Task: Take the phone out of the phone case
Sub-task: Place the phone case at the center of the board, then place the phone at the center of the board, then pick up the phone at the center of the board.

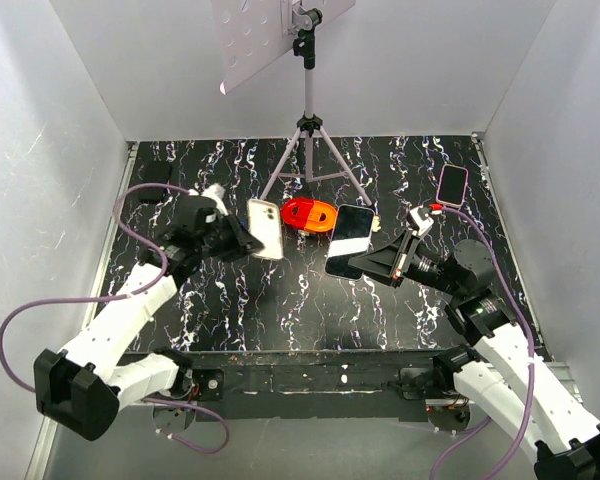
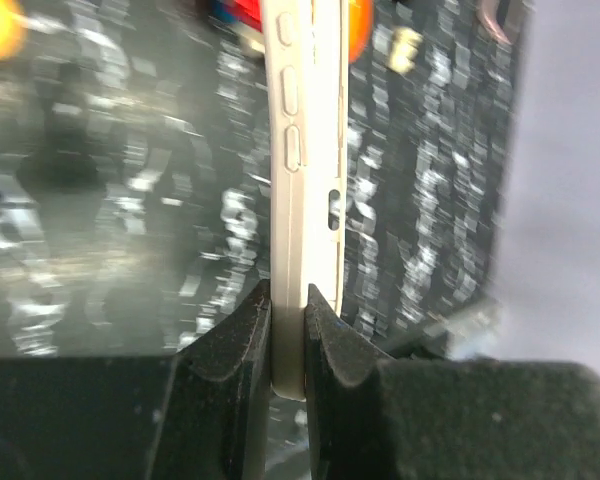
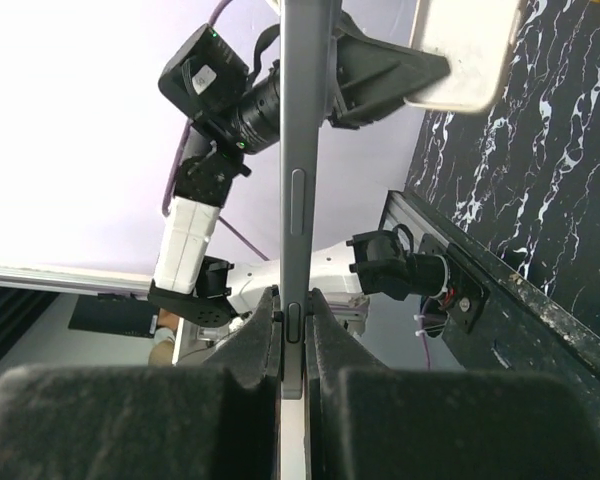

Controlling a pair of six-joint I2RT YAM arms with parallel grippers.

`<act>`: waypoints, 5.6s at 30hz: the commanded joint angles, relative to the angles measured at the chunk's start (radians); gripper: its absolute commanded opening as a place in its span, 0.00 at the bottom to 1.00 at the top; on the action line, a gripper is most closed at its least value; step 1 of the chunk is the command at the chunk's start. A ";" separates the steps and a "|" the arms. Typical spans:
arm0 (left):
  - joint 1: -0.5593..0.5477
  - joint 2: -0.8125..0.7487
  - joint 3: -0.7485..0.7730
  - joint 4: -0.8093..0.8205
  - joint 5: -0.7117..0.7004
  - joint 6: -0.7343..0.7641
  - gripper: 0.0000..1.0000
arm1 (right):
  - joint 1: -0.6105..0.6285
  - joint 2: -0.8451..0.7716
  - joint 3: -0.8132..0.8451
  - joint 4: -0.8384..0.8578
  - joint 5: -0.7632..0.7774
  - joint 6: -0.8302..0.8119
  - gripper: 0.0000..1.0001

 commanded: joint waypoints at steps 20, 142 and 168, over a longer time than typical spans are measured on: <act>0.587 0.986 0.788 0.154 0.484 0.191 0.05 | -0.079 -0.057 0.058 -0.470 0.260 -0.294 0.01; 0.176 0.434 0.260 0.320 0.538 0.168 0.98 | -0.622 1.948 1.904 -1.185 0.747 -1.245 0.94; 0.174 0.438 0.255 0.335 0.554 0.160 0.98 | -0.629 1.925 1.849 -1.189 0.786 -1.190 0.96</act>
